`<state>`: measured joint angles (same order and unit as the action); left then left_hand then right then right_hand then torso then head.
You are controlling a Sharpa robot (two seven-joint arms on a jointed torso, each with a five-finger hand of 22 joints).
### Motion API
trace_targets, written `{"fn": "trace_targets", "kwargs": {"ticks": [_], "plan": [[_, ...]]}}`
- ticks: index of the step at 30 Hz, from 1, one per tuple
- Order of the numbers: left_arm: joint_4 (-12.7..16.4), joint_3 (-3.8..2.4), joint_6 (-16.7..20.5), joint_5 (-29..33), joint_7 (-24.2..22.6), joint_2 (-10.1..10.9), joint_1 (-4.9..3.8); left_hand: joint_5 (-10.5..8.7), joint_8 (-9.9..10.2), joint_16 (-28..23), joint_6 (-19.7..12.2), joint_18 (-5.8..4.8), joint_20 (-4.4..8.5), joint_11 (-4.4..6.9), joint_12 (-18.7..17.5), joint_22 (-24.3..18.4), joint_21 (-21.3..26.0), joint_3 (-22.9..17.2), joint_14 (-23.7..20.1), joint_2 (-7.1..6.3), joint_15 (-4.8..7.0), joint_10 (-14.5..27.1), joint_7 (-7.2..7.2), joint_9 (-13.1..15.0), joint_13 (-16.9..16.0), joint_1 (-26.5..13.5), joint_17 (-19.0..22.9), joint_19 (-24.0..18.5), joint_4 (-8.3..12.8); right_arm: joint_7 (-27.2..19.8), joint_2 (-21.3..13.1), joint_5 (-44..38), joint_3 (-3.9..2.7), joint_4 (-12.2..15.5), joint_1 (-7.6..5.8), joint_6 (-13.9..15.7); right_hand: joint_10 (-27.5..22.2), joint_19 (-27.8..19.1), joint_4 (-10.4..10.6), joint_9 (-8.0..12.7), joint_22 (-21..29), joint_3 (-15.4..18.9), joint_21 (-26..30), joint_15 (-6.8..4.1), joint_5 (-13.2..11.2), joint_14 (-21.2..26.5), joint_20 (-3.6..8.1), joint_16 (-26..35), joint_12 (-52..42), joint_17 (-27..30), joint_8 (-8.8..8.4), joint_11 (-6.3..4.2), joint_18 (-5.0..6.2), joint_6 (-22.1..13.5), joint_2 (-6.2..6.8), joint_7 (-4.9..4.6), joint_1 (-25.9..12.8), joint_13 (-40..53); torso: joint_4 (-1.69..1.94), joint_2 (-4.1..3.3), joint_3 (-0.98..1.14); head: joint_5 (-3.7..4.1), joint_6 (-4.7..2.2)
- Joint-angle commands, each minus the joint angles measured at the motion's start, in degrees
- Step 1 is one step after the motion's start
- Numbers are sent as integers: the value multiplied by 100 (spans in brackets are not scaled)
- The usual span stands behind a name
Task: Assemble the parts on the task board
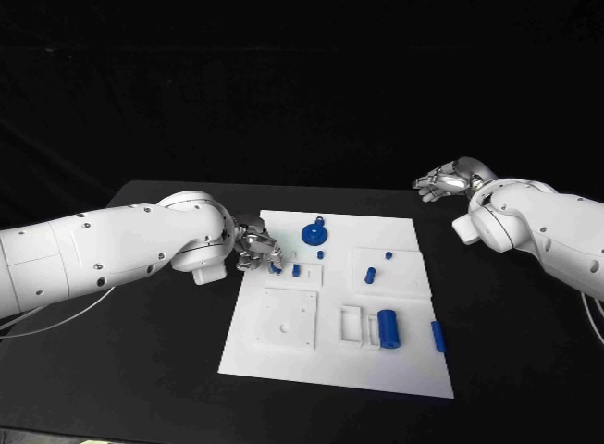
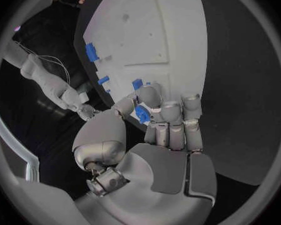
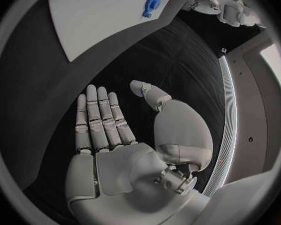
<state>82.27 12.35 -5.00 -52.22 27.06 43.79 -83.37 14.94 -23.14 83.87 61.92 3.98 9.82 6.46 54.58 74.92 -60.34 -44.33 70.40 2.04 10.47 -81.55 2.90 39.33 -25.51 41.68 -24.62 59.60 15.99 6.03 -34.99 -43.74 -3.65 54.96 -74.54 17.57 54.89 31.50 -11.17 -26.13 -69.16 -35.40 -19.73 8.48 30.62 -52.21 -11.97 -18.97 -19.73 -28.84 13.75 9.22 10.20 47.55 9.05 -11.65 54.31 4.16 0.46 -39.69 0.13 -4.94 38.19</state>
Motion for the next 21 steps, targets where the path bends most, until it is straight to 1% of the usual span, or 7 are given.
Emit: {"fn": "trace_targets", "kwargs": {"ticks": [1, 3, 7, 11, 13, 18, 21], "plan": [[-16, 10, 93, 45, -20, -24, -3, 36, -36, 41, 756, 4, 600, 36, 29, 32, -30, -173, 173, 64, 201, 3, -343, -9, -9, 21, -11, 50, -165, -58, -7, -36, -2, 19, -2, -94, -37, -15, 6, 9, -9, 42, 20, 16, 26, 42, -16, 27, -25, 7, 24, 17, 35, -58, 1, -1, -49, -7, 3, -2, -2, 20, 15], [-28, 13, 79, 45, -17, -29, -1, 33, -37, 42, 755, 4, 599, 36, 33, 33, -32, -171, 172, 62, 201, 5, -343, -10, -11, 16, -13, 50, -167, -57, -8, -36, -2, 26, -1, -97, -37, -15, 7, 10, -9, 42, 20, 16, 27, 42, -16, 27, -25, 7, 25, 17, 35, -58, 0, -1, -50, -8, 7, 2, 0, 34, 17], [-27, 20, 86, -50, -19, -45, 2, 27, -39, 44, 754, 4, 598, 36, 39, 34, -33, -171, 171, 63, 201, 9, -343, -12, -15, 12, -16, 49, -168, -37, -10, -43, -2, 43, -1, -148, -37, -16, 7, 11, -10, 43, 21, 16, 29, 42, -16, 27, -26, 7, 26, 17, 35, -58, -3, -1, -50, -8, 2, -3, -5, 14, 7], [-30, 40, 185, -170, -52, -70, 13, 16, -41, 46, 752, 4, 597, 37, 46, 37, -34, -173, 168, 59, 201, 14, -344, -14, -18, 11, -19, 47, -168, -34, -11, -50, -2, 63, 0, -166, -42, -20, 1, 17, -16, 35, 28, 18, 71, 48, -17, 29, -28, 11, 28, 17, 39, -64, -10, -2, -40, -11, -1, 1, -4, 5, 6], [-31, 44, 214, -198, -67, -78, 23, 11, -42, 46, 751, 4, 597, 37, 48, 38, -35, -175, 167, 57, 201, 17, -344, -16, -20, 11, -20, 46, -168, -35, -12, -50, -2, 65, 1, -162, -47, -21, 3, 24, -24, 32, 35, 20, 148, 50, -21, 28, -31, 14, 34, 19, 41, -66, -11, -3, -41, -13, -1, 1, -4, 12, 4], [-27, 44, 242, -280, -73, -80, 27, -9, -45, 48, 749, 5, 596, 37, 57, 40, -37, -179, 164, 55, 202, 25, -344, -19, -25, 12, -24, 46, -174, -36, -14, -50, -2, 66, 2, -171, -46, -20, 11, 27, -29, 40, 37, 20, 167, 48, -25, 27, -34, 15, 38, 19, 42, -67, -13, -4, -54, -13, -3, 0, -4, 24, 4], [5, 45, 246, -532, -63, -74, 28, -17, -47, 48, 748, 6, 596, 38, 60, 41, -38, -182, 163, 54, 202, 28, -344, -21, -26, 13, -25, 46, -176, -37, -23, -50, -2, 73, 3, -175, -45, -20, 14, 28, -31, 43, 38, 20, 170, 48, -25, 26, -35, 15, 39, 19, 42, -67, -15, -4, -57, -13, -1, 1, 1, 40, 16]]}}
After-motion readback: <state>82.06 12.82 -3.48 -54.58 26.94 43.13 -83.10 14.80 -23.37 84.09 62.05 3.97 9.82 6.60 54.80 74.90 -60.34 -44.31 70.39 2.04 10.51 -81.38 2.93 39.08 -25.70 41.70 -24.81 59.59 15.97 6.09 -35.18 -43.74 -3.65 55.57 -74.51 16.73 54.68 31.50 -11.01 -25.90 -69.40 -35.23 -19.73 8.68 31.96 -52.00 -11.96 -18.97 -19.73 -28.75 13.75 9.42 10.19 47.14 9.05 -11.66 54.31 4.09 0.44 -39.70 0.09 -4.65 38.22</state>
